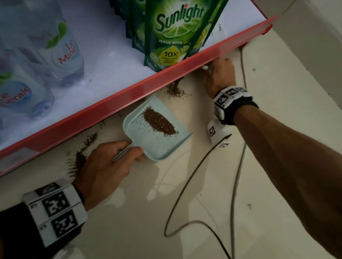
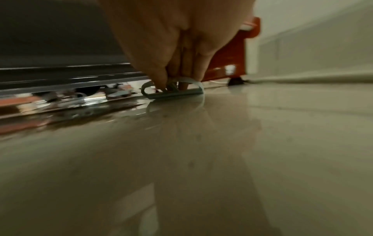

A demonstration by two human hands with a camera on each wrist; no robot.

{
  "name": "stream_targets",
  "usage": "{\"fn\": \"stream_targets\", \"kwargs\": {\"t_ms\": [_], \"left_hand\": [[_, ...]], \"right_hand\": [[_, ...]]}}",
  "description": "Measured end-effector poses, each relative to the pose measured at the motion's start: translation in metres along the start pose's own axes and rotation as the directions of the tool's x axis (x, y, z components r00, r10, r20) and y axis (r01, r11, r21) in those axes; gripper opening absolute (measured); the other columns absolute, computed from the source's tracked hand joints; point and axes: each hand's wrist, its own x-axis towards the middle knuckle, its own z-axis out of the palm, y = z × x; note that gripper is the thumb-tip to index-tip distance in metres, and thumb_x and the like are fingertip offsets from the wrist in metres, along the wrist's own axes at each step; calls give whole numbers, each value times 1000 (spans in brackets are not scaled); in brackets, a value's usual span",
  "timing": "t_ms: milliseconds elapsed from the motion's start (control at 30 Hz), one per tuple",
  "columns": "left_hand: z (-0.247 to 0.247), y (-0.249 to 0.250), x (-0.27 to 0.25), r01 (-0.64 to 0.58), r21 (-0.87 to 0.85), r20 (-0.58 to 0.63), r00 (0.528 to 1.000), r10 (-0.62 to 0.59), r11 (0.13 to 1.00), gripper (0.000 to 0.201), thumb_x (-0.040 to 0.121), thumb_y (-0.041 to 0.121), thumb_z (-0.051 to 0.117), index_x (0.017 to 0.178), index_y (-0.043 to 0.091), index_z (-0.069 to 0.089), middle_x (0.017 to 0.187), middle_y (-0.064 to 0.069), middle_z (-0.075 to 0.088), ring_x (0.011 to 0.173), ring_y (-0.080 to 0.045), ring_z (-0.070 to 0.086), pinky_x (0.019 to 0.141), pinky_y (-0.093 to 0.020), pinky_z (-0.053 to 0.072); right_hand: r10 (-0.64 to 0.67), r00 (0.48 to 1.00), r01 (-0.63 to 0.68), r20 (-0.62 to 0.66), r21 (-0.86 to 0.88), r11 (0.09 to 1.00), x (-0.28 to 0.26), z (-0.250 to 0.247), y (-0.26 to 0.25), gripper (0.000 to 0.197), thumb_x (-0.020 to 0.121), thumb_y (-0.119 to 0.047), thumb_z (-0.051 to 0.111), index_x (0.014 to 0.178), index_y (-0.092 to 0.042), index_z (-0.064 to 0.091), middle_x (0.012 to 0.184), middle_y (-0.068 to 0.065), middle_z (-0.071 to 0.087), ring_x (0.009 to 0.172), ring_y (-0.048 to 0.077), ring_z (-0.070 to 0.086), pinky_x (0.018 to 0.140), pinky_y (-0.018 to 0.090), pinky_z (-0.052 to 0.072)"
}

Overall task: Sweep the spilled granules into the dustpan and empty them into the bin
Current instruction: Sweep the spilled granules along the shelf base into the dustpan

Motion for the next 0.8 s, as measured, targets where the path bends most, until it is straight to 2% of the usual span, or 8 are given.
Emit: {"fn": "stream_targets", "kwargs": {"t_ms": [133,200,300,467,533,600,667,800], "left_hand": [[2,-3,-7,2,11,19,1000,-2,1000,31,76,53,54,73,26,69,42,6,43,45,-12,40,51,-28,34],[2,-5,-12,-3,-1,44,999,3,1000,35,75,56,54,74,23,68,44,6,43,46,-12,40,51,-28,34],[1,-5,-18,4,-8,65,998,-3,1000,35,74,55,54,74,23,68,44,6,42,46,-13,39,51,-30,34],[-4,-6,-23,25,-17,42,999,-24,1000,30,74,50,54,71,23,68,42,7,40,44,-13,36,50,-27,31],[-7,-8,-24,32,-20,35,999,-31,999,31,76,48,55,71,20,67,43,7,38,44,-13,35,48,-26,31],[-8,-11,-25,31,-19,29,999,-30,999,33,81,45,59,69,15,67,42,8,38,42,-10,34,46,-24,30],[-8,-15,-26,37,-22,28,999,-36,999,32,86,39,61,69,13,67,41,8,39,40,-9,34,46,-23,30],[-8,-19,-29,73,-18,22,997,-72,997,30,92,29,62,68,13,67,41,8,40,40,-9,34,45,-23,29]], "right_hand": [[-386,919,361,84,218,907,-45,-5,-34,32,93,-11,52,120,-9,70,117,7,72,104,25,71,96,33,53],[-496,862,461,104,247,853,-64,-4,-40,40,91,-1,52,126,-14,67,122,1,70,105,18,70,97,29,53],[-463,886,450,28,189,873,-75,-8,-27,40,93,0,55,127,-17,66,122,-1,70,96,18,72,89,25,55],[-188,956,229,-225,171,958,-64,-26,9,28,97,-17,54,119,-15,71,104,7,76,78,25,74,74,25,54],[-21,978,46,-207,115,992,-53,-28,20,30,96,-19,52,119,-18,71,101,12,76,84,32,72,77,31,54],[70,995,-69,-67,19,997,-48,-24,20,35,94,-17,51,124,-21,68,106,15,75,93,38,69,84,40,55],[2,999,0,48,-39,999,-58,-20,5,39,93,-15,49,127,-23,66,112,14,73,96,38,68,86,42,55],[-277,949,267,150,84,960,-97,-14,-36,40,95,-11,50,129,-28,64,118,2,72,90,27,72,82,37,58]]}}
